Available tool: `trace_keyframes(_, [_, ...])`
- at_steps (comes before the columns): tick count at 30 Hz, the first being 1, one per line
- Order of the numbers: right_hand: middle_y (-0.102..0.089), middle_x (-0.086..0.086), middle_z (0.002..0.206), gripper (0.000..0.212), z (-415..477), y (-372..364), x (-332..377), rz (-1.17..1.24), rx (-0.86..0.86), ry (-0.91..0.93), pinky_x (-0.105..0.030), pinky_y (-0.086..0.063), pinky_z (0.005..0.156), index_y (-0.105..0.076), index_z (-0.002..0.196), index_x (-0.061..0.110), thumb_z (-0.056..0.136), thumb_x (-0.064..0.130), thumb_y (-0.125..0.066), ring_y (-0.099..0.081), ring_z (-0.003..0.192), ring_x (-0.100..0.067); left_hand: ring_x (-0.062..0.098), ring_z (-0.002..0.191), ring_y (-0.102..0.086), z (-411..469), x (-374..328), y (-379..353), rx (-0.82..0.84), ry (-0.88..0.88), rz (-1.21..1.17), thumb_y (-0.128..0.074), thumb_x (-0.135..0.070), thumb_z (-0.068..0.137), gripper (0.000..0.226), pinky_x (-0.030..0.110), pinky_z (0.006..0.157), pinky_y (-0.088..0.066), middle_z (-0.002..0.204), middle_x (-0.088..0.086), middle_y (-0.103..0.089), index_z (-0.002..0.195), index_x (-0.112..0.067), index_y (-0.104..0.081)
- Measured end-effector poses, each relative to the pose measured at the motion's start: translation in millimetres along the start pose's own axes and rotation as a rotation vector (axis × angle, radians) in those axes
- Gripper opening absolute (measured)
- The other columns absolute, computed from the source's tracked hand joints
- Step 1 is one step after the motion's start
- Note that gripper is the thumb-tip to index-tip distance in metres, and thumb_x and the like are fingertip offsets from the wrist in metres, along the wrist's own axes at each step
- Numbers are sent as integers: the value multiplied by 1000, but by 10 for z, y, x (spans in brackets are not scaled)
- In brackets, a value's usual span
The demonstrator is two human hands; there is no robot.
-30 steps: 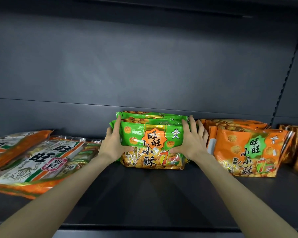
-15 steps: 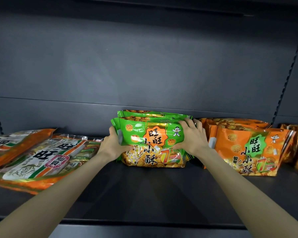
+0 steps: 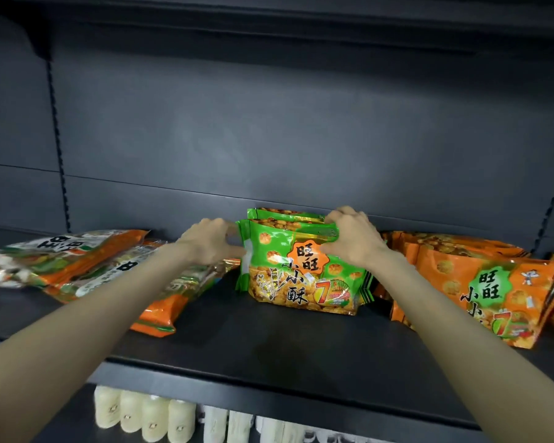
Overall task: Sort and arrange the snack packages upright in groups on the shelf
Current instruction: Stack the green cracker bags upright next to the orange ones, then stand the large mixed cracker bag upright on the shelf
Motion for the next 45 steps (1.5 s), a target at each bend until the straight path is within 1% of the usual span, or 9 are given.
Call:
trace_keyframes(5, [-48, -6, 136, 47, -19, -42, 451, 104, -16, 127, -39, -36, 103, -53, 128, 14, 85, 28, -67, -41, 128, -26, 29, 111, -57, -394, 244, 292, -69, 10, 78, -65, -46, 82, 53, 34, 93, -46, 120, 6, -63, 123, -15, -57])
trace_keyframes(11, [-54, -8, 132, 41, -109, -361, 1185, 192, 66, 236, -36, -41, 99, -57, 123, 14, 86, 30, -65, -48, 123, -28, 28, 106, -59, -886, 916, 483, -71, 110, 145, -65, -48, 80, 47, 37, 89, -48, 115, 4, -65, 114, -17, -59])
trace_keyframes(17, [-55, -7, 130, 45, -125, -725, 1747, 263, 152, 202, -34, -39, 98, -55, 125, 14, 87, 36, -62, -48, 122, -25, 28, 108, -59, -1026, 1642, 631, -146, 185, 143, -64, -47, 81, 43, 35, 88, -48, 115, 5, -66, 112, -16, -62])
trace_keyframes(21, [-56, -7, 130, 54, -62, -973, 2063, 298, 199, 74, -34, -35, 98, -53, 126, 13, 85, 46, -62, -48, 122, -25, 29, 111, -56, -928, 2219, 820, -75, 238, 183, -60, -55, 81, 51, 38, 92, -46, 120, 6, -63, 118, -20, -58])
trace_keyframes(28, [-18, -14, 154, 96, -40, -1385, 2368, 436, 231, -212, -42, -25, 114, -19, 147, 7, 79, 57, -64, -22, 142, -32, 30, 116, -53, -723, 3047, 754, 30, 283, 84, -49, -64, 83, 65, 38, 95, -44, 130, 8, -57, 128, -18, -49])
trace_keyframes(35, [3, -17, 158, 123, -88, -1601, 2451, 646, 262, -470, -41, -18, 116, 19, 147, 6, 75, 53, -70, -12, 145, -32, 34, 136, -34, -542, 3572, 638, 197, 423, 24, -34, -83, 74, 95, 53, 111, -24, 149, 7, -37, 144, -18, -29])
trace_keyframes(37, [-4, -17, 158, 129, -68, -1649, 2436, 645, 268, -504, -42, -21, 115, 21, 146, 6, 72, 55, -72, -18, 144, -33, 34, 134, -37, -542, 3565, 641, 232, 422, 98, -31, -83, 75, 90, 50, 107, -23, 145, 5, -42, 137, -19, -40])
trace_keyframes(40, [-8, -18, 158, 129, -45, -1695, 2453, 619, 282, -507, -44, -22, 116, 20, 146, 6, 70, 53, -74, -20, 143, -34, 30, 111, -52, -557, 3532, 645, 239, 384, 185, -24, -88, 71, 87, 45, 97, -31, 114, 3, -61, 102, -15, -62])
trace_keyframes(45, [7, -19, 158, 124, 16, -1711, 2483, 570, 337, -452, -45, -12, 117, 22, 146, 11, 74, 52, -70, -1, 146, -32, 23, 97, -58, -573, 3560, 659, 255, 290, 211, -15, -86, 74, 84, 33, 78, -40, 106, -1, -66, 96, -20, -63])
Point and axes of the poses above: each hand's wrist, its own z-axis towards the middle knuckle, its own y-axis out of the back of the hand, x = y × z, the point moved 4 cm from there along z, towards the middle knuckle
